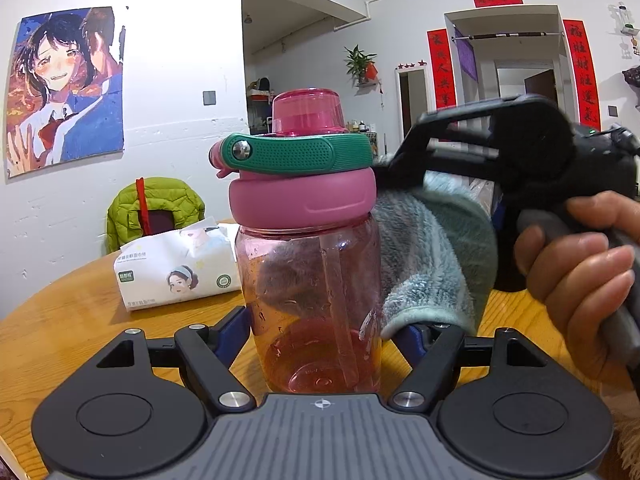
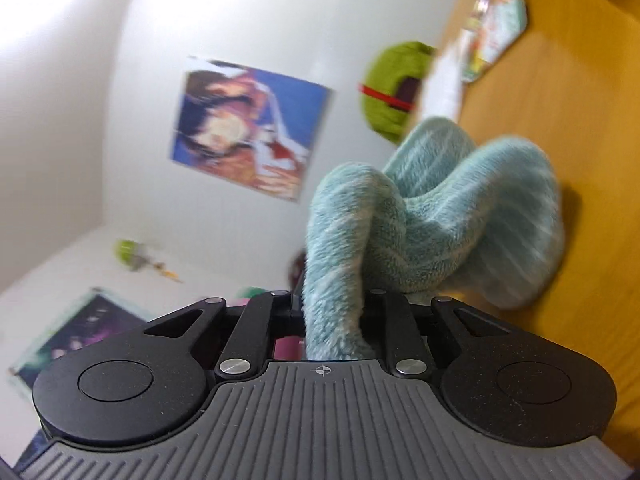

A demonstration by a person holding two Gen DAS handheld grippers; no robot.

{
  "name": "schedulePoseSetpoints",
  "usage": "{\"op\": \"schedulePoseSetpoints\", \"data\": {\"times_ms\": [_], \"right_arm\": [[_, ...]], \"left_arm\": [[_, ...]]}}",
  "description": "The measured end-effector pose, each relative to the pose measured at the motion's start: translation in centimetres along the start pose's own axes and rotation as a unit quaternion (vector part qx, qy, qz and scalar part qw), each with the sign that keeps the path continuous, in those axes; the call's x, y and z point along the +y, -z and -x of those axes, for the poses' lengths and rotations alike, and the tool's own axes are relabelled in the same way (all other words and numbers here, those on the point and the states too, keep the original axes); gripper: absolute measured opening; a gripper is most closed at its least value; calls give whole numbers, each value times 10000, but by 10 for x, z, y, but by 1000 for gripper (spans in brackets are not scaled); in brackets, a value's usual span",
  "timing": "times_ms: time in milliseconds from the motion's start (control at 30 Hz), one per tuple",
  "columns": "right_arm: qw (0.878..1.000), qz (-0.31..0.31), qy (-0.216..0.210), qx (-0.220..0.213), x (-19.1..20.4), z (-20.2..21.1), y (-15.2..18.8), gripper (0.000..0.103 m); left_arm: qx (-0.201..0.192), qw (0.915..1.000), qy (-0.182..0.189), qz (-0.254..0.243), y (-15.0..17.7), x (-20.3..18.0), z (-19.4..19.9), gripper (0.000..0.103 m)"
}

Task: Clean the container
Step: 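Hold the bottle with the left tool while the right tool rubs the towel around its base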

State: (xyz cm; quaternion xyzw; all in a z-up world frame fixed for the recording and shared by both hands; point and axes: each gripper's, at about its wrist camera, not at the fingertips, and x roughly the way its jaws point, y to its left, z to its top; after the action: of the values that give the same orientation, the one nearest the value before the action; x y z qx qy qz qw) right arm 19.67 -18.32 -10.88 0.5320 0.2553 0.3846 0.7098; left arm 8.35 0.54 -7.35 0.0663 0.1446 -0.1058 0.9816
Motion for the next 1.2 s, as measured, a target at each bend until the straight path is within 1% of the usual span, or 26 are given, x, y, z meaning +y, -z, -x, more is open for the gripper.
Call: {"op": "schedulePoseSetpoints", "data": {"times_ms": [33, 133, 167, 233, 267, 333, 400, 433, 633, 767, 833, 900, 1000, 1067, 1100, 1133, 1167, 1200], "right_arm": [[10000, -12, 59, 12, 0, -1, 1, 24], [9974, -205, 646, 250, -9, -10, 4, 22], [9940, -195, 999, 389, -12, -15, 5, 21], [9833, -70, 1712, 617, -13, -22, 8, 20], [9808, -36, 1836, 649, -14, -24, 9, 20], [9799, 26, 1868, 694, -11, -25, 8, 20], [9780, 221, 1959, 686, -6, -28, 8, 20], [9771, 332, 1992, 673, -3, -30, 7, 21], [9717, 906, 2115, 533, 10, -30, 0, 22], [9676, 1046, 2236, 536, 10, -25, -2, 22], [9647, 1156, 2307, 519, 12, -26, -2, 21], [9598, 1388, 2400, 442, 18, -27, -1, 21], [9567, 1577, 2427, 317, 20, -20, -1, 21], [9592, 1518, 2376, 220, 21, -15, -5, 21], [9607, 1471, 2347, 163, 20, -13, -8, 21], [9615, 1448, 2332, 111, 20, -11, -9, 21], [9620, 1439, 2321, 50, 21, -9, -11, 21], [9623, 1435, 2308, -8, 21, -6, -12, 21]], "left_arm": [[2, 10000, -4, -1, 0, -1, 0, 73], [3, 10000, -1, 6, 0, -1, 1, 73], [5, 10000, -2, 9, 0, -2, 1, 73], [10, 10000, -14, -1, 0, -2, 1, 74], [12, 10000, -19, -4, 0, -3, 1, 74], [16, 10000, -23, -7, 0, -3, 2, 74], [22, 10000, -34, -15, 0, -4, 2, 75], [34, 10000, -39, -9, 0, -4, 2, 77], [86, 9999, -41, 35, 0, -4, 3, 78], [64, 9999, -14, 102, 0, -2, 3, 78], [56, 9998, 23, 164, -2, 0, 0, 80], [65, 9996, 80, 252, -5, 3, -6, 82], [171, 9989, 172, 412, -12, 8, -14, 84], [213, 9986, 174, 461, -20, 7, -17, 85], [229, 9987, 146, 435, -24, 6, -18, 84], [257, 9987, 79, 423, -27, 6, -20, 76], [269, 9986, 17, 451, -28, 6, -21, 74], [241, 9984, 23, 511, -28, 7, -21, 74]]}}
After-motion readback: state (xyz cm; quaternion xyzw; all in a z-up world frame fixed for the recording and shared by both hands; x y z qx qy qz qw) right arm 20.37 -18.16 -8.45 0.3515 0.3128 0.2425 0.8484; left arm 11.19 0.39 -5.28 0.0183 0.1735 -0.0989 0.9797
